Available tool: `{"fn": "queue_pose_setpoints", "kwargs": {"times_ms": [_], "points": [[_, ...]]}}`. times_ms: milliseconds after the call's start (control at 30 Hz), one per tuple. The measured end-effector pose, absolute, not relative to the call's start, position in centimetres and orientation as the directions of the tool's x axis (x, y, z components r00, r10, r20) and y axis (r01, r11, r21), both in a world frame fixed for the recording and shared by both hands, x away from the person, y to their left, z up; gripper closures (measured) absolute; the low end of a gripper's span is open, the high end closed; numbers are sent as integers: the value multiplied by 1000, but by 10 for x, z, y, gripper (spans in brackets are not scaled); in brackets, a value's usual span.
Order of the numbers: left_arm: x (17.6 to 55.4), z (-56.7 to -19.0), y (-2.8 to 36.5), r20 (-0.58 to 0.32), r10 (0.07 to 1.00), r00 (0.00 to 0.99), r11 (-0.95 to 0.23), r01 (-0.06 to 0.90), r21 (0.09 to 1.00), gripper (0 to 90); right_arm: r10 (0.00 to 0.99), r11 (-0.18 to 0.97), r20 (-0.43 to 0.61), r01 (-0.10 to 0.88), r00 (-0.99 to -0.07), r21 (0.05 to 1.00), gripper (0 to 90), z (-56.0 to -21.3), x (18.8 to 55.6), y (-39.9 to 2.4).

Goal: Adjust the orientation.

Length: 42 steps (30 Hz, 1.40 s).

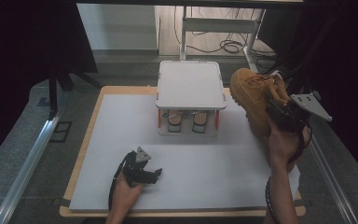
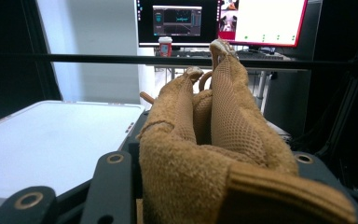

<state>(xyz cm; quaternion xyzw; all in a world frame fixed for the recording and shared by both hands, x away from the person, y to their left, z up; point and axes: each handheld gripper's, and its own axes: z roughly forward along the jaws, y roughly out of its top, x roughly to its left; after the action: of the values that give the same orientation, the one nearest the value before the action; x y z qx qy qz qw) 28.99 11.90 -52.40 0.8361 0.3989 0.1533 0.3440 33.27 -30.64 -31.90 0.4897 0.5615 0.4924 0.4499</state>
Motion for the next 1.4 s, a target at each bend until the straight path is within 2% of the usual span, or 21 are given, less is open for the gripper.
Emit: {"fn": "queue_pose_setpoints", "kwargs": {"times_ms": [433, 1400], "points": [[290, -524, 119, -19, 772, 636, -445, 562, 697, 131, 988, 28, -17, 72, -151, 997, 548, -302, 337, -295], [290, -524, 119, -17, 771, 637, -446, 559, 699, 133, 969, 46, -38, 26, -244, 999, 553, -289, 357, -235]]}}
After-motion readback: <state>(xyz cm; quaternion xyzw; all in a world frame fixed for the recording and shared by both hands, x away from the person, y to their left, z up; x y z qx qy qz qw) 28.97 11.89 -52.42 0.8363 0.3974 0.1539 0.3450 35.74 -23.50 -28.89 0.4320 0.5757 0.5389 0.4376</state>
